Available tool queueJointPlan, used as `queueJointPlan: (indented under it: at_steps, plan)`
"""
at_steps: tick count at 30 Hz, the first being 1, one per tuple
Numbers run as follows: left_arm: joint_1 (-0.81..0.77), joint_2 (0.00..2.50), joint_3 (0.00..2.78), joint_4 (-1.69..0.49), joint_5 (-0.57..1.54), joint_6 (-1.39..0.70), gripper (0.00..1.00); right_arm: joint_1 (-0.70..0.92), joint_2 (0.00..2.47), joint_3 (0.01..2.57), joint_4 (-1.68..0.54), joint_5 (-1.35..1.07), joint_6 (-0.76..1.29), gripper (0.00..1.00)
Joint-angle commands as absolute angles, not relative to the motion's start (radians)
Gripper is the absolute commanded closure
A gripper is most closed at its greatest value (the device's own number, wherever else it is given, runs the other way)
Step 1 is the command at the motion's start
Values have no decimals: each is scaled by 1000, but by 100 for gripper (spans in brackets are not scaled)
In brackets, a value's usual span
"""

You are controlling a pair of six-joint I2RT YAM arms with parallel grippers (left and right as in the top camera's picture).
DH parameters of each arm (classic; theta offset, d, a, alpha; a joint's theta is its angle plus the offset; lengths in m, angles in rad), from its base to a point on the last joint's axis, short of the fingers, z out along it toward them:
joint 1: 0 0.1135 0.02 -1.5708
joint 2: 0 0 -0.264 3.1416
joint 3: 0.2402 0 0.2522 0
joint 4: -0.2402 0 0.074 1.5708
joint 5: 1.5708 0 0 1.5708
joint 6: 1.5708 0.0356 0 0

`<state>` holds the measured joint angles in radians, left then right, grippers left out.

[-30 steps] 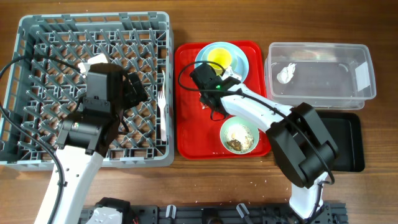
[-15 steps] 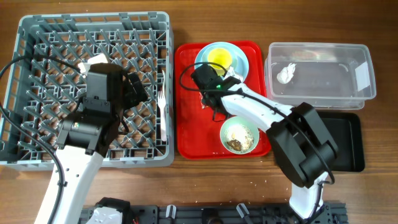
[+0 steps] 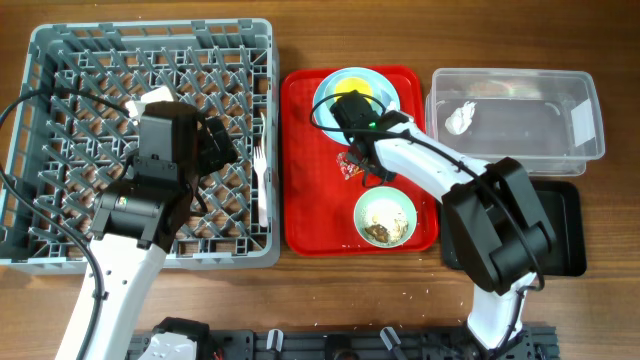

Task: Sort waste into correct bins and load items into the dishwasher rack
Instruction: 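Close the right gripper on the red wrapper and lift it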

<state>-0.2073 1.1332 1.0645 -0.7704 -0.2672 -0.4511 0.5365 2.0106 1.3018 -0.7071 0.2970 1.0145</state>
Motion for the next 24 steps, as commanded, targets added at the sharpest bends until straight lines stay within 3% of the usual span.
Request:
queueJointPlan:
  at_steps: [1,12,19,24]
  plan:
    - [-200,1135,1068,-768,-281,-460,0,527,1985,1319,-715,314,864,53]
    - [-200,1135,1068,-768,-281,-460,0,529,1861,1316,-647,133,896,51]
    - [-200,1135,1068,-768,-281,-460,0,542,1863,1228,-633,213,1007,52]
    - [-200,1135,1068,-768,-281,-460,0,543,1863,1142,-508,178,1005,52]
